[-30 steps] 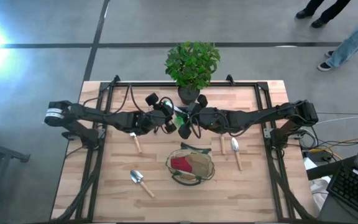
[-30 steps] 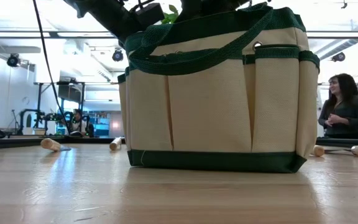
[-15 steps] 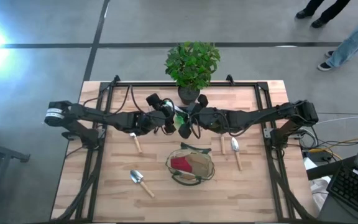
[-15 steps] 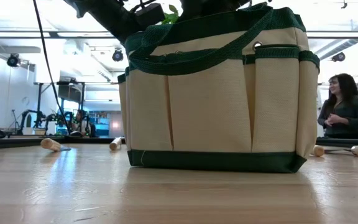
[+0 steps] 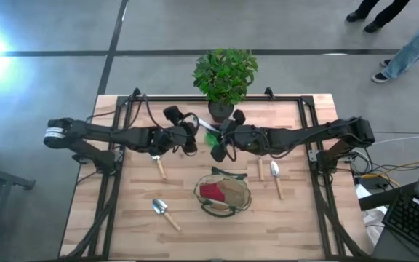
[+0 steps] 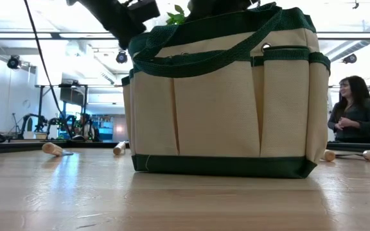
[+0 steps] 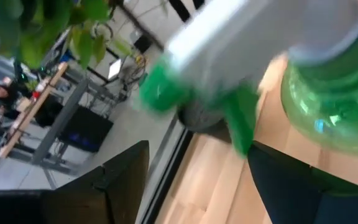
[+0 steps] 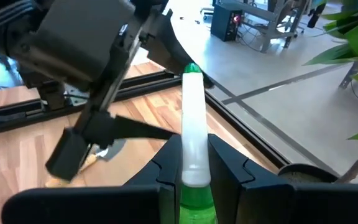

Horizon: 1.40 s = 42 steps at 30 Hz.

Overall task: Pick & Place Garden tools in Gardening bag
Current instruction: Put the green spray bottle into the green gardening bag

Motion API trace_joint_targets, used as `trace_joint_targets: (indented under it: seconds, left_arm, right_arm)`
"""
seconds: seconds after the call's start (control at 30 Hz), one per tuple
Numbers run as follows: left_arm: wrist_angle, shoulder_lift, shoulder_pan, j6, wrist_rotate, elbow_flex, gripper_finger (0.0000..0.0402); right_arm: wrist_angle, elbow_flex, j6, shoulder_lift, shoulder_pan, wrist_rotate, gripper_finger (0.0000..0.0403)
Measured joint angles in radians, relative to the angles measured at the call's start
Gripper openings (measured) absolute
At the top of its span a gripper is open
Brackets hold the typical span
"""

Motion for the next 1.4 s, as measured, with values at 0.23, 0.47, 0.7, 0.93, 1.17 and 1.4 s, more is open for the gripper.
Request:
trace_joint_targets:
  seconds: [0.23, 0.47, 0.7, 0.93, 1.17, 1.4]
  left_arm:
    - [-0.038, -0.083, 0.032, -0.063, -0.019, -0.062, 0.0271]
    - [-0.038, -0.150, 0.038, -0.112, -0.012, -0.154, 0.0271]
    - [-0.030, -0.213, 0.043, -0.171, -0.007, -0.242, 0.0271]
    - [-0.020, -0.266, 0.043, -0.211, -0.008, -0.288, 0.0271]
    - [-0.017, -0.283, 0.043, -0.218, -0.008, -0.304, 0.0271]
    - [-0.009, -0.286, 0.043, -0.220, -0.009, -0.313, 0.0271]
  right_arm:
    - [-0.027, -0.001, -0.017, -0.031, 0.008, -0.001, 0.0042]
    - [-0.052, -0.003, -0.020, -0.066, 0.010, 0.000, 0.0042]
    - [-0.101, -0.004, -0.027, -0.106, 0.037, -0.001, 0.0042]
    - [-0.166, -0.011, -0.023, -0.173, 0.084, 0.004, 0.0042]
    - [-0.183, -0.018, -0.042, -0.235, 0.129, 0.005, 0.0042]
    - [-0.178, -0.042, -0.053, -0.276, 0.206, 0.004, 0.0042]
